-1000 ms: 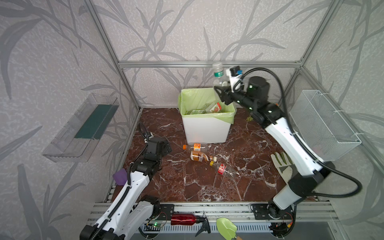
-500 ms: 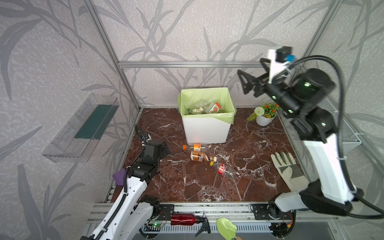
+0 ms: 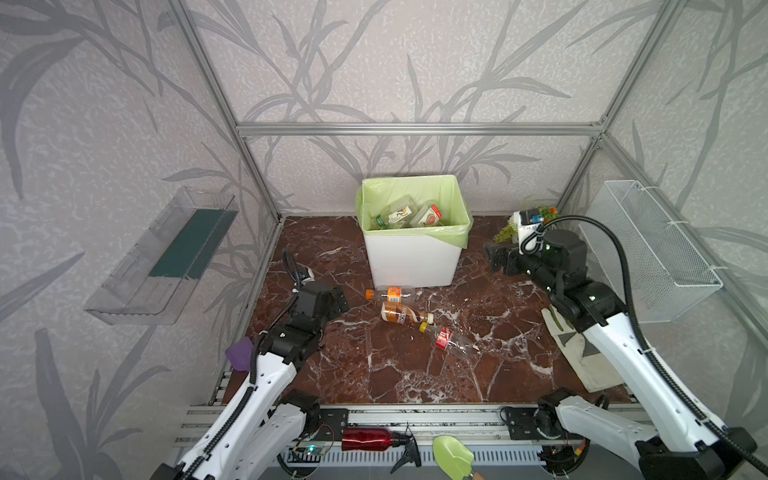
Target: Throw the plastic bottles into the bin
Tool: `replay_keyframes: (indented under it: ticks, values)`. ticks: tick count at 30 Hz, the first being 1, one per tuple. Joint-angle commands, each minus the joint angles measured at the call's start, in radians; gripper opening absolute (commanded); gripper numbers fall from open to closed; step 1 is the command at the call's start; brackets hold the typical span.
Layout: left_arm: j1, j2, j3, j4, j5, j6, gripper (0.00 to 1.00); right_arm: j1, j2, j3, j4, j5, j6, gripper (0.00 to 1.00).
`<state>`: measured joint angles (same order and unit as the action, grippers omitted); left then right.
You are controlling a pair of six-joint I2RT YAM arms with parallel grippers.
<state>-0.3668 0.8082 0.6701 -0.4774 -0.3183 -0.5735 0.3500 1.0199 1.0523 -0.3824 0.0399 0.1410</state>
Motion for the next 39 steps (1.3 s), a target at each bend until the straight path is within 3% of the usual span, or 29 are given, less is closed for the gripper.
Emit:
replay_keyframes:
  ticks: [1, 6, 11, 14, 23, 39]
  values:
    - [-0.102, 0.004, 0.004, 0.022, -0.084, 0.035, 0.99, -0.029, -0.116, -0.084, 0.041, -0.013, 0.164, 0.99]
    - [-0.164, 0.061, 0.0, 0.025, -0.099, 0.004, 0.99, -0.018, -0.159, -0.27, 0.039, -0.159, 0.243, 0.99]
    - [-0.168, 0.076, -0.02, 0.042, -0.123, -0.043, 0.99, 0.168, -0.141, -0.372, -0.016, -0.075, 0.199, 1.0]
    - [-0.168, 0.061, -0.028, 0.039, -0.153, -0.054, 0.99, 0.244, -0.066, -0.384, -0.023, -0.111, 0.153, 1.0]
    - [-0.132, 0.012, -0.005, -0.053, -0.213, -0.039, 0.99, 0.411, 0.253, -0.259, -0.117, -0.11, -0.041, 1.0]
    - [-0.093, -0.06, -0.055, -0.072, -0.197, -0.066, 0.99, 0.508, 0.625, -0.031, -0.245, -0.103, -0.115, 0.87]
